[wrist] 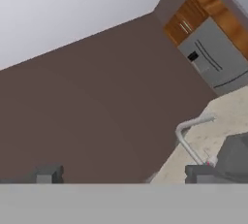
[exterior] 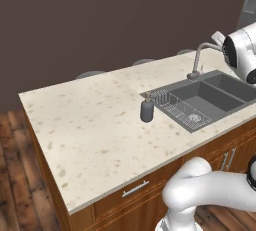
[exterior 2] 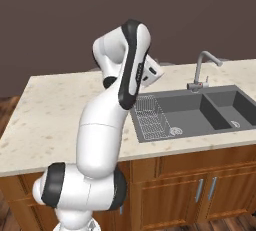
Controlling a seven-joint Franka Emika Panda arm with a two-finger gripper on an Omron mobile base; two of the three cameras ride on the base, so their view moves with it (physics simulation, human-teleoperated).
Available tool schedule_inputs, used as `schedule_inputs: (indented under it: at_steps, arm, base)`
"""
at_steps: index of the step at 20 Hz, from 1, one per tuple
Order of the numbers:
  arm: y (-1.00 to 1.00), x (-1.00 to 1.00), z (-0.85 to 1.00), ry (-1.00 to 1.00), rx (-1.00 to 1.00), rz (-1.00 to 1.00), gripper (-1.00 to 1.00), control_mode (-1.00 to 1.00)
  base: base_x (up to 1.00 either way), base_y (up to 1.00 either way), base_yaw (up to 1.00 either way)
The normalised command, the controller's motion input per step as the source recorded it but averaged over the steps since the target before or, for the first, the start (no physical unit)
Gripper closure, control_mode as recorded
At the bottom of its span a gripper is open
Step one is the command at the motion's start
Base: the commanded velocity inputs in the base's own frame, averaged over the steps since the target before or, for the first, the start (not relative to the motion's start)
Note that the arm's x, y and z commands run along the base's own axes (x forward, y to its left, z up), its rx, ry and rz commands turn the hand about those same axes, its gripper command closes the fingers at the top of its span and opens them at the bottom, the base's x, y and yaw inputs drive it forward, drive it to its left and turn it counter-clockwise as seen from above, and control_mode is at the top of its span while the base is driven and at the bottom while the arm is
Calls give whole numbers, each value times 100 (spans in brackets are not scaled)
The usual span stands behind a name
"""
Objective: Restock the sink supplies by placing the sponge and soap dispenser on the counter and next to the sink. Make sure the soap dispenser is upright.
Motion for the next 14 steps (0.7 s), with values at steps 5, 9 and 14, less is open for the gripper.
schedule_inputs:
  at_steps: [5,9,14]
  arm:
    - [-12,-10,45,-4,-33,0,-100,-100]
    - [-33,-8,72,0,-21,0,-100,-100]
    - [-21,0,30,-8,-48,0,-100,-100]
  base:
    - [0,0,0]
    - [0,0,0]
    - [0,0,0]
